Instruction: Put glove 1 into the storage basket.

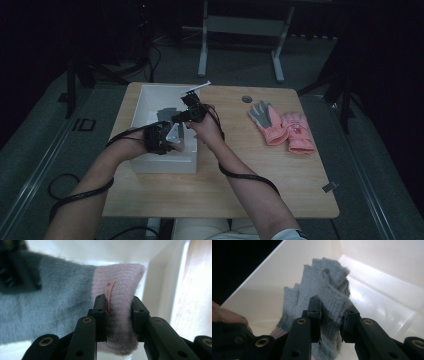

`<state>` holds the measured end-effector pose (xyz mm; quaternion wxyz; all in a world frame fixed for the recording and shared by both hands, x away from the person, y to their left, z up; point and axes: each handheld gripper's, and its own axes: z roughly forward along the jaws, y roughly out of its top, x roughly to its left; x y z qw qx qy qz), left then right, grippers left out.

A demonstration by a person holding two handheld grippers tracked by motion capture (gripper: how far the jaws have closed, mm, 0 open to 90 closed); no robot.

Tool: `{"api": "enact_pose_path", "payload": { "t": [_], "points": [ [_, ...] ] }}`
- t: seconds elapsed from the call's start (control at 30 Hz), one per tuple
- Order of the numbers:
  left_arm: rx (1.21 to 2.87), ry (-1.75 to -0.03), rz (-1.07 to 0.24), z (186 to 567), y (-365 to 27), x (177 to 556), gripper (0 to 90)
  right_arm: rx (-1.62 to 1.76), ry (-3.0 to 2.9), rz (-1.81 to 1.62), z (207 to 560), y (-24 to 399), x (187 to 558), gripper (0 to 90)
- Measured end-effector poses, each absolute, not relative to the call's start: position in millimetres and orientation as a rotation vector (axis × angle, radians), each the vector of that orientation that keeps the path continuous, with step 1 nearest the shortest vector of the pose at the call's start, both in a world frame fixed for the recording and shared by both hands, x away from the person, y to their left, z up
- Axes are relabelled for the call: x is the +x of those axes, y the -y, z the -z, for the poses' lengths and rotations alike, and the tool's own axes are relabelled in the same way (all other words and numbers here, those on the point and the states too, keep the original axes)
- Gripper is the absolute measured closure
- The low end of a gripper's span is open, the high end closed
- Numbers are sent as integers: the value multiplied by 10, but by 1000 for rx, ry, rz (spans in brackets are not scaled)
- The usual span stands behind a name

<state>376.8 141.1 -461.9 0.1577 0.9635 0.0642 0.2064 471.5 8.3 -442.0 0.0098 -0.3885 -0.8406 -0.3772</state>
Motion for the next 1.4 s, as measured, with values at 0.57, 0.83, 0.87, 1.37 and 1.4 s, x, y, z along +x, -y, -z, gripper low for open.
{"api": "enact_pose_path", "payload": {
  "t": [0.57,0.83,0.87,1.37,1.4],
  "points": [
    [3008,-178,-575,5039,-1180,4008,589,-1259,2681,1215,4293,37,4705,526],
    [2752,-354,-546,4733,-1309,3982,461,-1239,2608,1349,4060,361,4562,495],
    [2752,-354,-546,4733,-1309,3982,461,-1232,2605,1363,4037,400,4535,495],
    [2501,-480,-455,4186,-1202,3798,484,-1227,2656,1420,3977,1131,4259,534],
    [2485,-482,-451,4151,-1172,3793,495,-1230,2658,1423,3983,1182,4247,535]
  ]
}}
